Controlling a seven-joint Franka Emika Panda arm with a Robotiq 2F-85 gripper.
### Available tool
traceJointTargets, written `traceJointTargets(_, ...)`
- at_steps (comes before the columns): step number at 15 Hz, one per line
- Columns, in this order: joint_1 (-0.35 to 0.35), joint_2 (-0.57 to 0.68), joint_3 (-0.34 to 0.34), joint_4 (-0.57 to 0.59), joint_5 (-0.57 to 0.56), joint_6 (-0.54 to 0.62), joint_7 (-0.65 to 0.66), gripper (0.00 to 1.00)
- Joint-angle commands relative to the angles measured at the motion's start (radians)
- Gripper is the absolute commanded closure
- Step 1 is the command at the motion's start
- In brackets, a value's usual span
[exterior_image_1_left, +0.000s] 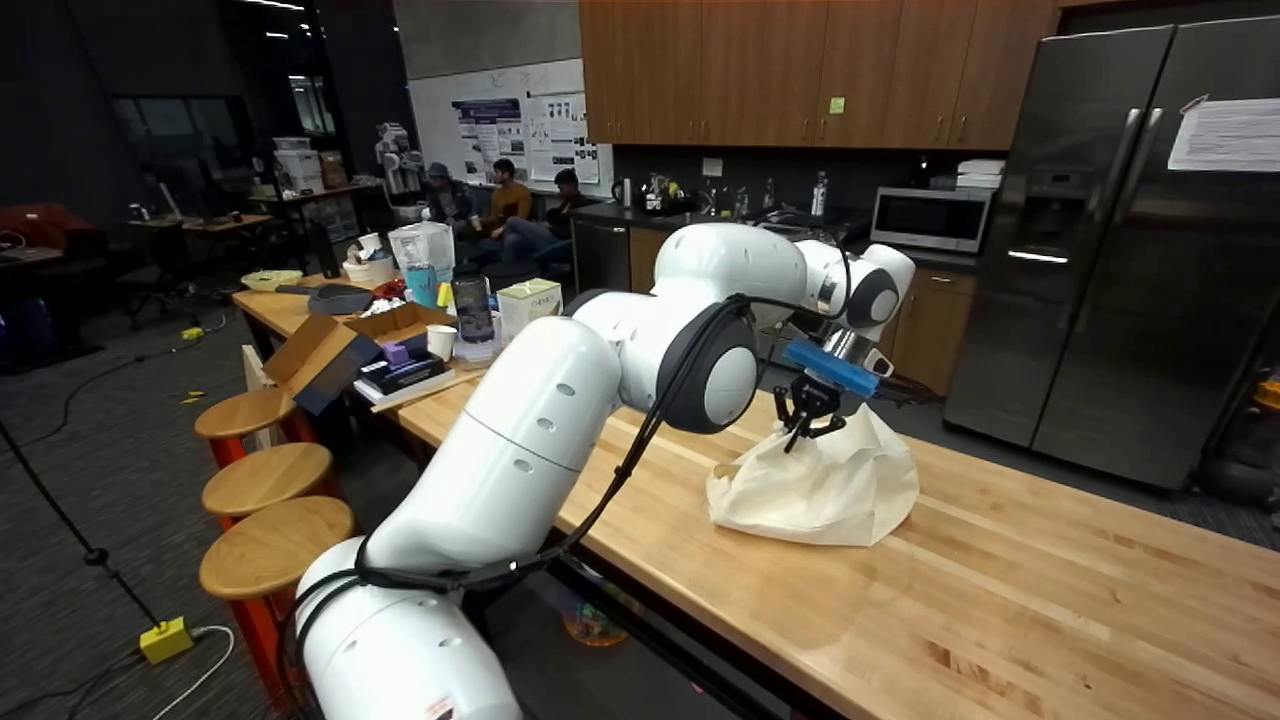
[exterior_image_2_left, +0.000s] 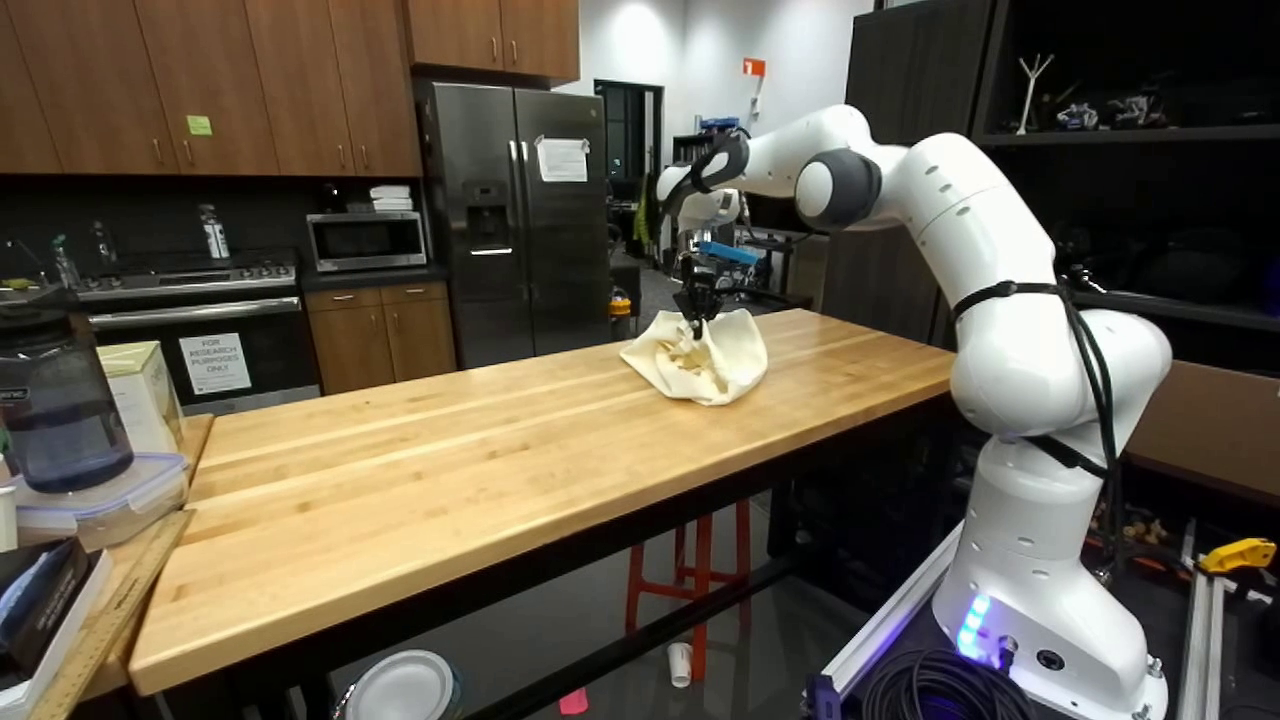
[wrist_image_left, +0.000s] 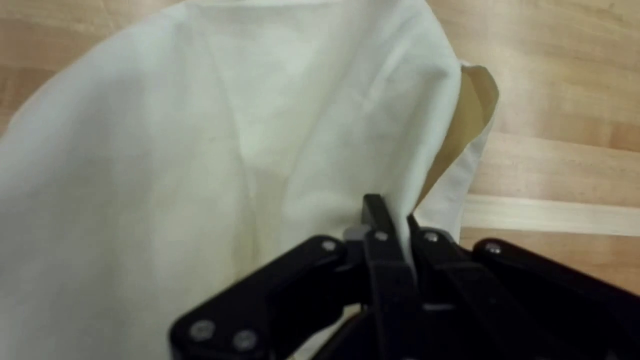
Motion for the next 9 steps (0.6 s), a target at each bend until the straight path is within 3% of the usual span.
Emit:
traceJointTargets(1,0.038,-0.096,-0.016,-0.122,-0.073,0.151,-0.037,0.99)
traceJointTargets(9,0.130,-0.236,-0.045,-0.417,-0.286,0.529,0.023,0.99)
